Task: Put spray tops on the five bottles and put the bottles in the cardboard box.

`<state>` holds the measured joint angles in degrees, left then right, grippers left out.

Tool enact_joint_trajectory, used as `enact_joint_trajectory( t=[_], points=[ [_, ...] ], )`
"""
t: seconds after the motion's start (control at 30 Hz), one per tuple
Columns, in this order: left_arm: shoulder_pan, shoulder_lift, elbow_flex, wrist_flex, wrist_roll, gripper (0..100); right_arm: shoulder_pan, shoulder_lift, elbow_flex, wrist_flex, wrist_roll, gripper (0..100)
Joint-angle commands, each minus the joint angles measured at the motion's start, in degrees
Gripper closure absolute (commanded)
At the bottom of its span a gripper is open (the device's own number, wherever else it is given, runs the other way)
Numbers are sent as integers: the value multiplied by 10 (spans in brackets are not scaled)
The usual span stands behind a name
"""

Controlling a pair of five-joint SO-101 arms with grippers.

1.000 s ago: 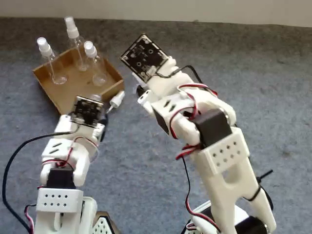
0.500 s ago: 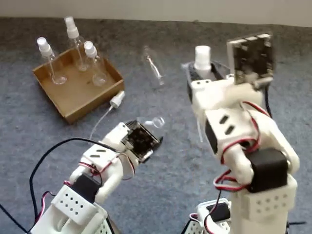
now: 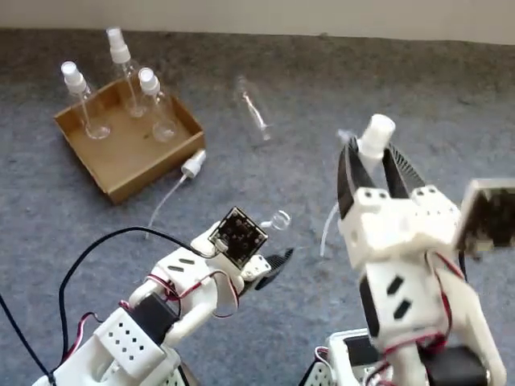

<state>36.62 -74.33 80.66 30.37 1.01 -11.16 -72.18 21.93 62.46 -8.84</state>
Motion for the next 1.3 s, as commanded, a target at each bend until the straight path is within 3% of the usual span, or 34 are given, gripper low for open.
enact_joint_trajectory(
  t=[0.0, 0.23, 0.53, 0.83, 1.27],
  points=[
    [45, -8, -8, -14, 10, 917, 6, -73, 65, -66, -8, 991],
    [99, -8, -3, -14, 10, 916, 4, -80, 128, -120, -8, 991],
    [100, -8, -5, -14, 10, 916, 4, -82, 188, -193, -10, 991],
    [99, -8, -8, -14, 10, 916, 2, -84, 223, -194, -12, 991],
    [95, -8, 41, -119, 10, 918, -44, -84, 223, -196, -12, 991]
  ],
)
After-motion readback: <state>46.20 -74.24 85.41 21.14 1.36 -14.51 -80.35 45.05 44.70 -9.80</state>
